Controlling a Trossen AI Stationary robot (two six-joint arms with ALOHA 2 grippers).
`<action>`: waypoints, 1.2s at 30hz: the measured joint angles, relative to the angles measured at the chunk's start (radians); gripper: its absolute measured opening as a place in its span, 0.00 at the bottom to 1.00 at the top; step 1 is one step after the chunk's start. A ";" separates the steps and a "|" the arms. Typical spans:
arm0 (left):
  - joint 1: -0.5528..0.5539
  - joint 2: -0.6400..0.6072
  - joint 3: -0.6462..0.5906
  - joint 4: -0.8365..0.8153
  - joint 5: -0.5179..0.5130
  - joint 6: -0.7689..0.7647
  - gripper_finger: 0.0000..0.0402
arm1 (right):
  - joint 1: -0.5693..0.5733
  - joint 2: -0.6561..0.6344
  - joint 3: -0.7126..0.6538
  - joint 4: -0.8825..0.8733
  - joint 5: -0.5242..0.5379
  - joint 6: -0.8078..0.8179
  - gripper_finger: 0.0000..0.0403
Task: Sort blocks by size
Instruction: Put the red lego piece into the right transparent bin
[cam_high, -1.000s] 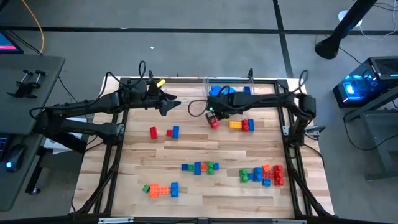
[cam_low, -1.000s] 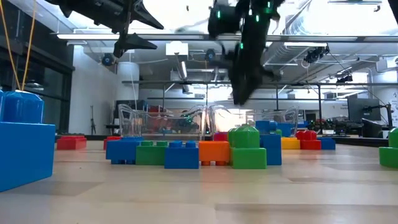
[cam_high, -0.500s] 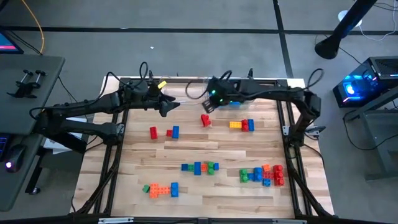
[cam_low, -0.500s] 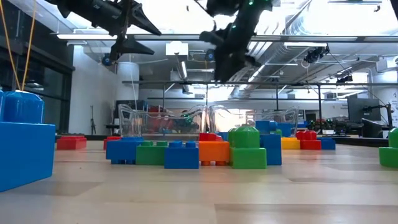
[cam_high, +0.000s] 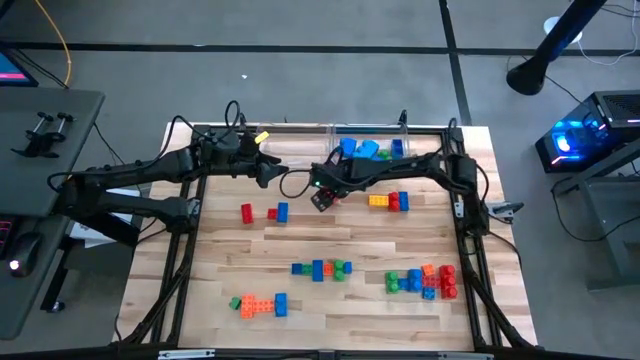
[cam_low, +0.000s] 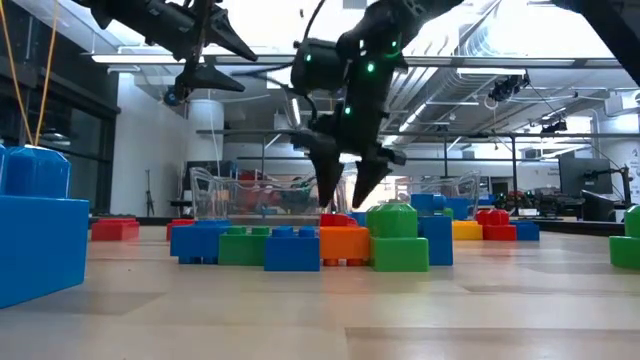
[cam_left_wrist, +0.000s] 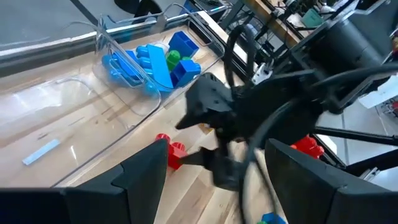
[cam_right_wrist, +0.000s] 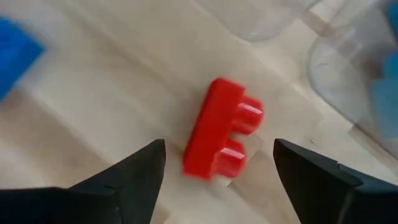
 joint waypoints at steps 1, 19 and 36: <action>0.000 0.000 0.000 0.000 0.000 -0.007 0.63 | -0.001 0.010 0.000 0.003 0.018 0.013 0.74; 0.000 0.000 0.000 -0.005 0.000 -0.012 0.63 | 0.002 0.130 0.004 0.084 0.015 0.031 0.68; 0.000 0.000 0.000 -0.007 0.000 -0.001 0.63 | 0.044 -0.212 -0.001 -0.188 0.203 -0.106 0.41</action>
